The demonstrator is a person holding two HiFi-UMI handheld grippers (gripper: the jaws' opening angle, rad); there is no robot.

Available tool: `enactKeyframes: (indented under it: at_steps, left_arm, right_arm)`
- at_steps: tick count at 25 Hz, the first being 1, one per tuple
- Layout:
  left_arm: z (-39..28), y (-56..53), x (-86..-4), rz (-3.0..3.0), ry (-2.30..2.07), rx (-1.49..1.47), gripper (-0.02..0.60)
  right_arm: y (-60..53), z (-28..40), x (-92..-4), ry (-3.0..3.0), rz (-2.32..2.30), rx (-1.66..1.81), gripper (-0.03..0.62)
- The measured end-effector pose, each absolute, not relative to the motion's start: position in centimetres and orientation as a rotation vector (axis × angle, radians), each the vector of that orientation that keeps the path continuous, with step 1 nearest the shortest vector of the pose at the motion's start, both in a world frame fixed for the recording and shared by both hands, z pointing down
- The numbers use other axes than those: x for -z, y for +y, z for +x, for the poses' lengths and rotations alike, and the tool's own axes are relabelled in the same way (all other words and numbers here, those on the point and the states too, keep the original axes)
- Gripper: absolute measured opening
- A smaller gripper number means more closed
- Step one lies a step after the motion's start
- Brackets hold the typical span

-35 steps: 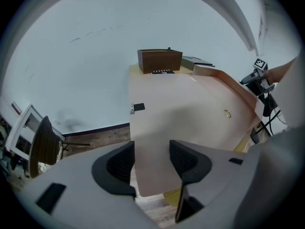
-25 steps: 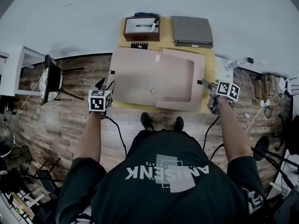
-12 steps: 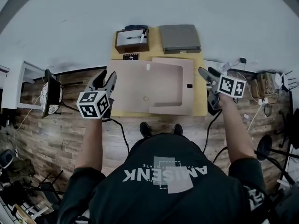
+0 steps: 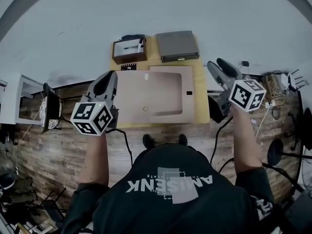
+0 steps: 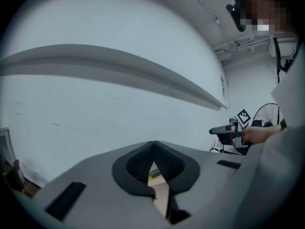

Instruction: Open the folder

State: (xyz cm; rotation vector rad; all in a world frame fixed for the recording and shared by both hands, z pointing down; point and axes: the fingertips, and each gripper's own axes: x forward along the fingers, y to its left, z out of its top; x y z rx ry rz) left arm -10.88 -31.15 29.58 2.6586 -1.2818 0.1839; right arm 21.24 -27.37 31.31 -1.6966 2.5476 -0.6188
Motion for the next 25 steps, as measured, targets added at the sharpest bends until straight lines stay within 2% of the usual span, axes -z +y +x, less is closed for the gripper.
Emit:
enactKeyframes:
  at_steps: [3, 8, 18, 25]
  left_arm:
    - [-9.5, -30.7, -28.0, 2.671, -1.242, -0.141, 0.002]
    - [-7.8, -30.3, -26.3, 2.72, -1.253, -0.157, 0.0]
    - [-6.7, -30.4, -24.5, 2.707, -1.323, -0.087, 0.0]
    - [-5.9, -30.9, -22.4, 2.73, -1.355, -0.044, 0.0]
  right_arm:
    - [-26.9, 21.2, -29.2, 2.569, -1.729, 0.515, 0.153]
    - [-26.3, 20.8, -27.1, 2.576, -1.758, 0.422, 0.125]
    - [-26.1, 19.6, -25.4, 2.569, -1.837, 0.319, 0.014]
    - [-26.3, 20.5, -24.1, 2.532, -1.945, 0.214, 0.006]
